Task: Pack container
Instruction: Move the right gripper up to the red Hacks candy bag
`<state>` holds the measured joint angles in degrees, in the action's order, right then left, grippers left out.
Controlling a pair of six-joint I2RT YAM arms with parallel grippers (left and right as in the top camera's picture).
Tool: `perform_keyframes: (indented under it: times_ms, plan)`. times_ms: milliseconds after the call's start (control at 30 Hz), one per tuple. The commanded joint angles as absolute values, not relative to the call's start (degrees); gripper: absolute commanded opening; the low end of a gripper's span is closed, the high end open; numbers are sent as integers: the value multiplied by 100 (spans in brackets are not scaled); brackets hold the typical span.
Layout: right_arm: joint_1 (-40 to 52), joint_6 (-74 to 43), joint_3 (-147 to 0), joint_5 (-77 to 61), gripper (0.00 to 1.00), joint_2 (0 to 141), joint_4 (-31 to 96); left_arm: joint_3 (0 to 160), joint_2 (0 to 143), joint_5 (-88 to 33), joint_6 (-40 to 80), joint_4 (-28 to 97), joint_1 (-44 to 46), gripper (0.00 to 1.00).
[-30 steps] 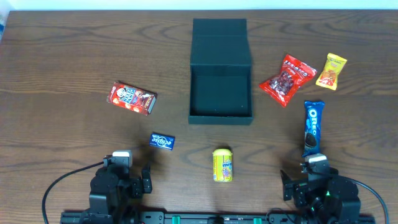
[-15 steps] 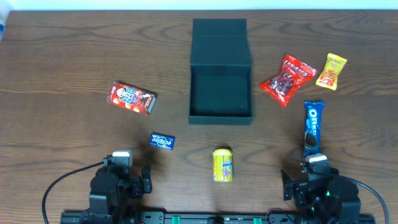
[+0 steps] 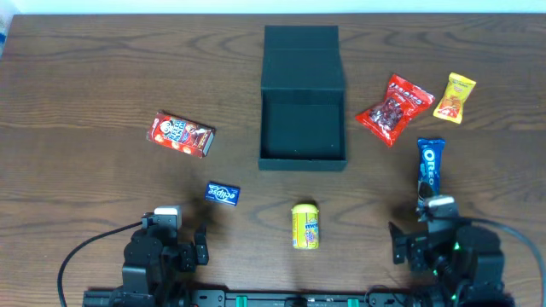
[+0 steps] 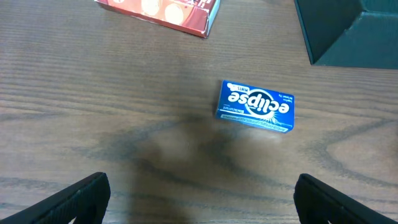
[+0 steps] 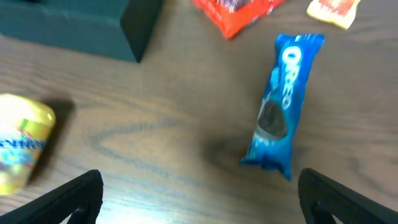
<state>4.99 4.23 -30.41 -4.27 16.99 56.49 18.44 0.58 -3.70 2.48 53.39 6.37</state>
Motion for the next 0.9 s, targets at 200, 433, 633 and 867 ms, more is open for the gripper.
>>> perform_keyframes:
  times_ms: [200, 433, 633, 867]
  plan:
    - [456, 482, -4930, -283, 99, 3649, 5612, 1658, 21, -392, 126, 5520, 600, 95]
    - [460, -272, -6648, -864, 99, 5502, 6003, 1658, 21, -392, 126, 5520, 600, 95]
    - [620, -915, -6792, -932, 99, 6147, 5815, 1658, 21, -392, 126, 5520, 600, 95]
    - [558, -2185, -6794, -766, 99, 6761, 5443, 1658, 21, -392, 126, 5520, 600, 95]
